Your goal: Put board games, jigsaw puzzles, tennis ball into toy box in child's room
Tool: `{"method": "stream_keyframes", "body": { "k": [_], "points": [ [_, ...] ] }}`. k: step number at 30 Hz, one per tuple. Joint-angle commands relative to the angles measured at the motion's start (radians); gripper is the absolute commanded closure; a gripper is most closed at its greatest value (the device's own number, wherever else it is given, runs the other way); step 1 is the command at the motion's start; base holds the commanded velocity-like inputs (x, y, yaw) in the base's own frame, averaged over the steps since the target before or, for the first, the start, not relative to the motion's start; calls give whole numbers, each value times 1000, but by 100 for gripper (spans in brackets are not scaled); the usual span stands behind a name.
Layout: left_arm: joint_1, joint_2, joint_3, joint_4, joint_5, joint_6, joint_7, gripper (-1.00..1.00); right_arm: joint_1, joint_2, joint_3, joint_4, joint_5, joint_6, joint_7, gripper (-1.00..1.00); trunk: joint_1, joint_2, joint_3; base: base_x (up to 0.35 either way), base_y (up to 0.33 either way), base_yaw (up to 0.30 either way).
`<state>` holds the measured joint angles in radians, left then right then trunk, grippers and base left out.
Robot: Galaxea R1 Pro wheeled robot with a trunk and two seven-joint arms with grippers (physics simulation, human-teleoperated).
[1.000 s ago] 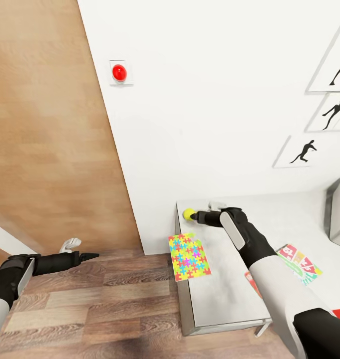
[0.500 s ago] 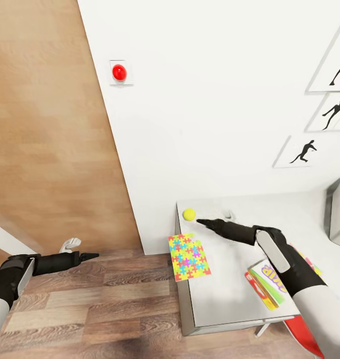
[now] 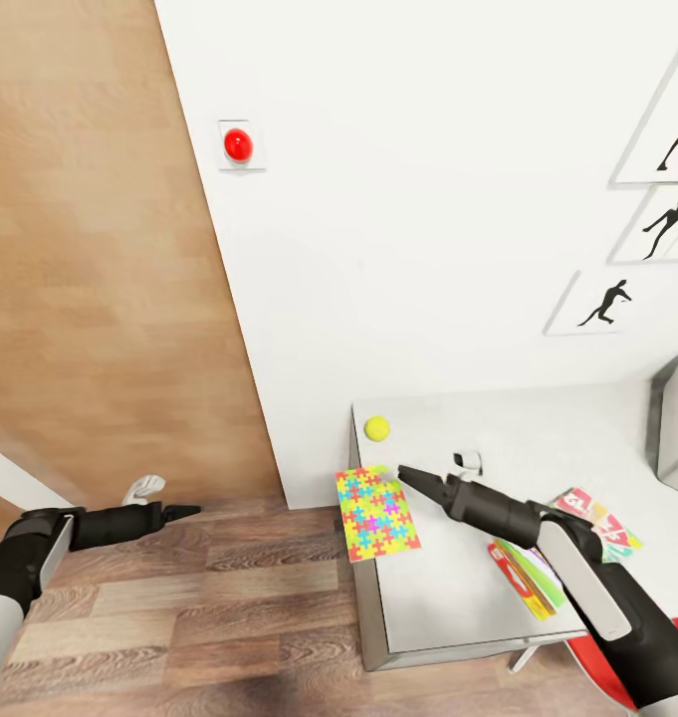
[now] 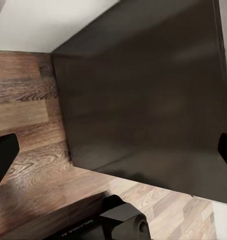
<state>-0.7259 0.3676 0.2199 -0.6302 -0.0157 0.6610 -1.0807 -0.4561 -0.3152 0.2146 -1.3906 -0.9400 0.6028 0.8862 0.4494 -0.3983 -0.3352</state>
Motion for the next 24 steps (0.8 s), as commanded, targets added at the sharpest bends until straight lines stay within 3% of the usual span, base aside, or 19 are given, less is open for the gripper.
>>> {"method": "stream_keyframes", "body": {
  "k": [1, 8, 15, 24],
  "points": [
    [-1, -3, 3, 0, -2, 9, -9, -100, 6, -2, -4, -14, -9, 6, 0, -100, 1, -2, -2, 0, 0, 0],
    [-1, -32, 3, 0, -1, 14, -42, -100, 39, -2, -59, -46, -9, 1, 11, -100, 1, -2, -2, 0, 0, 0],
    [-2, -107, 3, 12, -2, 19, -54, -100, 72, -2, -134, -22, -10, 0, 30, -100, 1, -2, -2, 0, 0, 0],
    [-4, -148, 6, 37, 0, 46, -70, -100, 92, -3, -191, -7, -3, -4, 144, -100, 1, -2, -2, 0, 0, 0]
  ]
}}
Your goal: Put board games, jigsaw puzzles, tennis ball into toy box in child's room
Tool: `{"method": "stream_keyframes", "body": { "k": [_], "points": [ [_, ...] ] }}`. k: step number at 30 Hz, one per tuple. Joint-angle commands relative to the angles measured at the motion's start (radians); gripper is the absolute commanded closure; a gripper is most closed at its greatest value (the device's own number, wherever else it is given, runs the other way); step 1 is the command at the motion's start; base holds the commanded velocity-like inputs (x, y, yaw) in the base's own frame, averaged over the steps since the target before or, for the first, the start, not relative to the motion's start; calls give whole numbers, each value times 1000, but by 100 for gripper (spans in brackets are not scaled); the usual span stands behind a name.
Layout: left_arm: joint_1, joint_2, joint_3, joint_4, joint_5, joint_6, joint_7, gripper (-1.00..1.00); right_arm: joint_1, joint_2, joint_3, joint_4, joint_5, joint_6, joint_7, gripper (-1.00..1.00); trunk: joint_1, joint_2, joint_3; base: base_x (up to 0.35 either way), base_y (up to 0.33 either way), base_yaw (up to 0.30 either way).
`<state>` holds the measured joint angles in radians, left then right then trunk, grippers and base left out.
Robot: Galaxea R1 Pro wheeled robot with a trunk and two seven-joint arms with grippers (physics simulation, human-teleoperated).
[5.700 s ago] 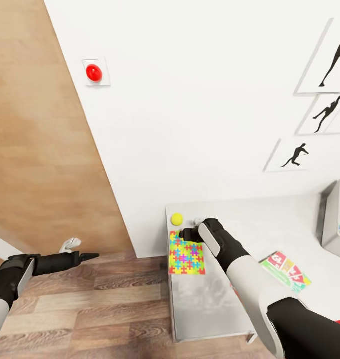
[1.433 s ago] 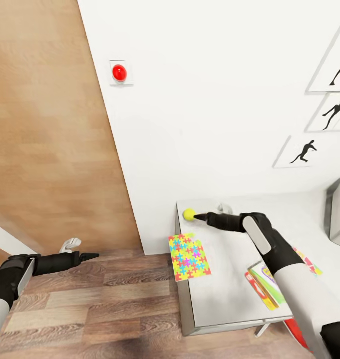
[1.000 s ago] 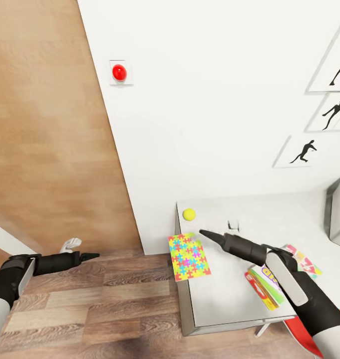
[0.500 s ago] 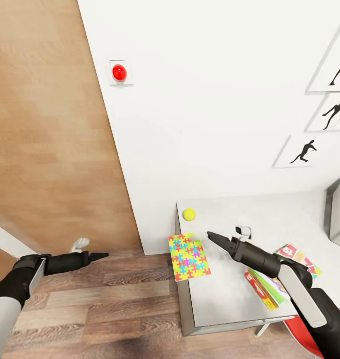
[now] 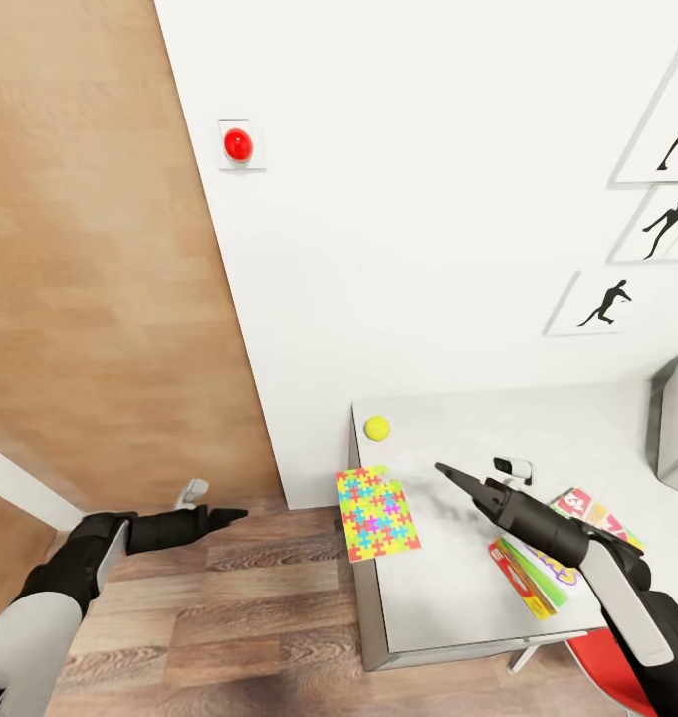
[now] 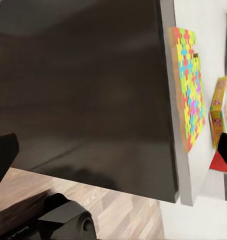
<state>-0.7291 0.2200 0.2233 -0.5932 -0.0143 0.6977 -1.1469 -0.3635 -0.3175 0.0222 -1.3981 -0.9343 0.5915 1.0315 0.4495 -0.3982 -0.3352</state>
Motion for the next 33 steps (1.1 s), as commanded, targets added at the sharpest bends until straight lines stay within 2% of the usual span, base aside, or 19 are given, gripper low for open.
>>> {"method": "stream_keyframes", "body": {
  "k": [1, 7, 11, 16, 33],
  "points": [
    [-1, -4, 3, 0, -2, 10, -7, -100, 0, -1, -3, 1, -8, 7, 4, -100, 1, -2, -2, 0, 0, 0],
    [-1, -31, 6, 3, 6, 10, -30, -100, 15, 0, -27, 2, -8, 7, 22, -100, 1, -2, -2, 0, 0, -4],
    [-1, -55, 6, 4, 12, 10, -41, -100, 24, 0, -33, 2, -8, 6, 25, -100, 1, -2, 1, 0, 0, -90],
    [-1, -74, 6, 4, 14, 12, -49, -100, 28, 1, -35, 2, -8, 5, 25, -100, 1, -2, 5, 0, 0, -133],
    [-1, -80, 7, 4, 16, 14, -60, -100, 29, 3, -35, 2, -7, 4, 22, -100, 1, -2, 6, 19, -116, -17]
  ]
}}
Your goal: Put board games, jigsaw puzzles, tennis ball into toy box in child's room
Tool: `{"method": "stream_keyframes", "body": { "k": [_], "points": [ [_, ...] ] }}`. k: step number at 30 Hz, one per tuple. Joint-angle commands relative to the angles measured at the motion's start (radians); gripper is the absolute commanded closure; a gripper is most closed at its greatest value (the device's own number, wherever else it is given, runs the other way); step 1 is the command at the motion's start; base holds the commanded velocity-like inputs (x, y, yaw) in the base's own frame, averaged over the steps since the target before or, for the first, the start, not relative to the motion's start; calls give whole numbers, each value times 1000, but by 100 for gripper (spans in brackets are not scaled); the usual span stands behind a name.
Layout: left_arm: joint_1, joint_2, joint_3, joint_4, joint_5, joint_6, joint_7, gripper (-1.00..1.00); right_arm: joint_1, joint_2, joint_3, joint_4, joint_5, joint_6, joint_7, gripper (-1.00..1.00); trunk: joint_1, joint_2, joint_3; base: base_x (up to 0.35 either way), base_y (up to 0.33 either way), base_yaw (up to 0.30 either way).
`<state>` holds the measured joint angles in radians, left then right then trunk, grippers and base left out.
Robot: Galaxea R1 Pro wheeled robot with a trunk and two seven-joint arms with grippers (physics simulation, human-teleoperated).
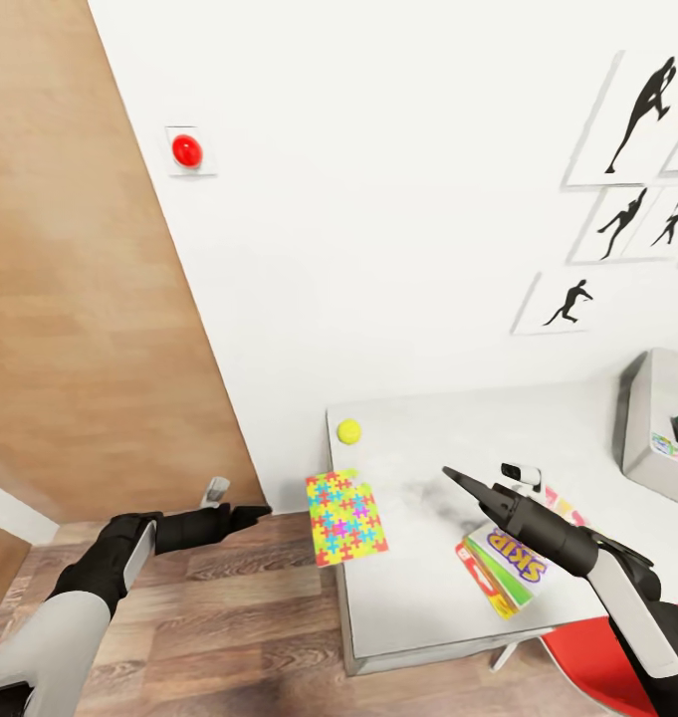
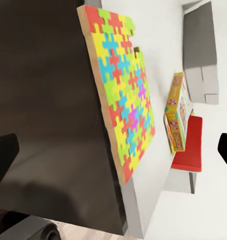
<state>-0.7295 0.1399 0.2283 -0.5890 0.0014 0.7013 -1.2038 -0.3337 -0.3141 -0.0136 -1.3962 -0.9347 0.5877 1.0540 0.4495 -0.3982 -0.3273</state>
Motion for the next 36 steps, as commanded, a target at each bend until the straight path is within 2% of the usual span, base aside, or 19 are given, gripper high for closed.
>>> {"method": "stream_keyframes", "body": {
  "k": [1, 7, 20, 30, 36],
  "points": [
    [-1, 0, 2, -1, 0, 10, -3, -100, -1, 0, 0, 0, -7, 7, 0, -100, 1, -2, -2, 2, -221, -1],
    [-1, -1, 2, 0, 0, 12, -3, -100, -1, 1, 1, 0, -7, 7, -1, -100, 1, -2, -2, 1, -142, 0],
    [-1, -2, 2, 0, 1, 13, -3, -100, -1, 4, 1, 0, -6, 7, -3, -100, 1, -2, -2, 0, -17, 0],
    [-1, 0, 2, 0, 30, 13, -3, -100, -1, 6, 1, 0, -5, 6, -5, -100, 1, -2, -2, 0, -103, 0],
    [-1, 0, 2, 0, 35, 16, -3, -100, -1, 6, 1, 0, -4, 6, -5, -100, 1, -2, -2, 0, -67, 0]
  ]
}}
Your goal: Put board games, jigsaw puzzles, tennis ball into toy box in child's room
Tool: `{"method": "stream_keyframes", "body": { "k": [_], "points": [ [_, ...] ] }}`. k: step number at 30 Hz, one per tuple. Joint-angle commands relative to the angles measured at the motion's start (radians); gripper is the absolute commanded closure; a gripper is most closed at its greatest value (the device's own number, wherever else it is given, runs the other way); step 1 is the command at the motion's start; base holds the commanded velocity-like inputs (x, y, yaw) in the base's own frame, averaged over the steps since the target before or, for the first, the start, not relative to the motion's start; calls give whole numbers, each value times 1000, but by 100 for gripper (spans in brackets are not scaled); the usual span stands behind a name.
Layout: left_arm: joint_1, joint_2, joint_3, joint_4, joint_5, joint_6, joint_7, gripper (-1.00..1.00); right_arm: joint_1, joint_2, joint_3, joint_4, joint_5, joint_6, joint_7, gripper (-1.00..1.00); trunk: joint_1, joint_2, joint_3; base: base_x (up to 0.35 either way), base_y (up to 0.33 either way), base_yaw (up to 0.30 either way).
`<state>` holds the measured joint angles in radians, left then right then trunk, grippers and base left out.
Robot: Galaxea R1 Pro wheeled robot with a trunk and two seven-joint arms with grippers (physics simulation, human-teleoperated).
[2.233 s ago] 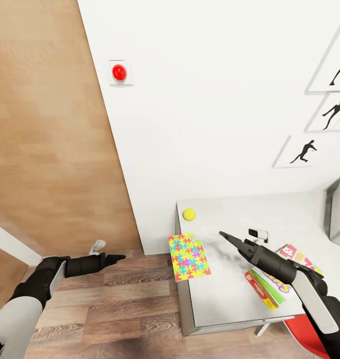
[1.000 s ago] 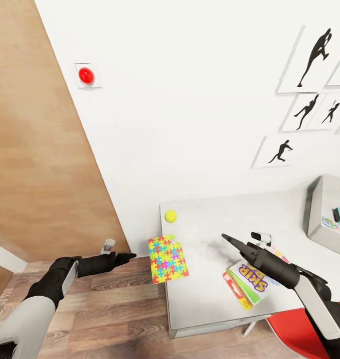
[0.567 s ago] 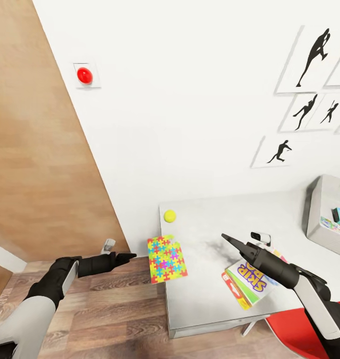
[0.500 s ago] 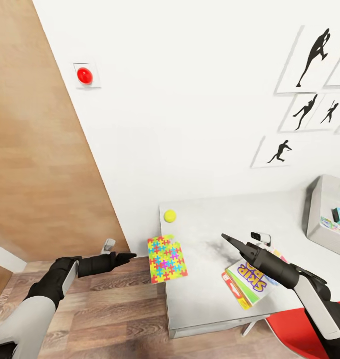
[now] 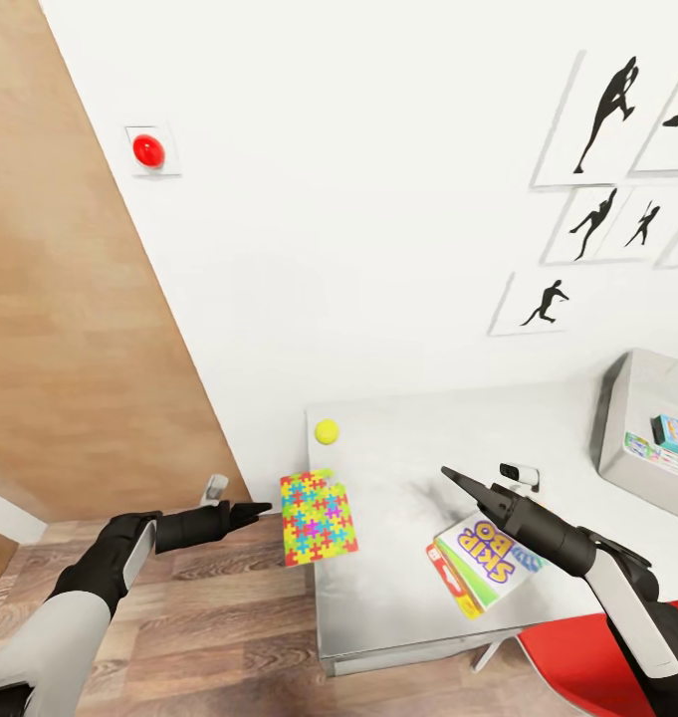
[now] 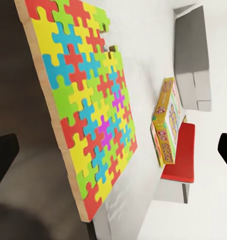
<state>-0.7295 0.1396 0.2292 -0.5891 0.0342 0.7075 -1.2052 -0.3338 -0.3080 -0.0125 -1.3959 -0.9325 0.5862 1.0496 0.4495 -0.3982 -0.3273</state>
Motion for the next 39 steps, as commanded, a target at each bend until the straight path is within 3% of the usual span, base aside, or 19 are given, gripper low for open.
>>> {"method": "stream_keyframes", "body": {
  "k": [1, 8, 18, 28, 39],
  "points": [
    [-1, 0, 1, 0, 3, 10, -2, -100, -1, 0, 0, 0, -7, 7, 0, -100, 1, -2, -2, 0, -29, 0],
    [-1, 0, 1, 0, 5, 13, -2, -100, -1, 0, 0, 0, -6, 7, 0, -100, 1, -2, -2, 0, -12, 0],
    [-1, 1, 2, 0, 8, 17, -2, -100, -1, 1, 0, 0, -6, 7, -2, -100, 39, -72, -33, 0, -1, 0],
    [-1, 2, 2, 0, 9, 17, -2, -100, -1, 4, -1, 0, 32, 7, -9, -100, 77, -142, -64, 0, 0, 0],
    [-1, 3, 3, 0, 9, 17, -2, -100, -1, 4, -1, 0, 42, 7, -9, -100, 119, -219, -99, 0, 0, 0]
  ]
}}
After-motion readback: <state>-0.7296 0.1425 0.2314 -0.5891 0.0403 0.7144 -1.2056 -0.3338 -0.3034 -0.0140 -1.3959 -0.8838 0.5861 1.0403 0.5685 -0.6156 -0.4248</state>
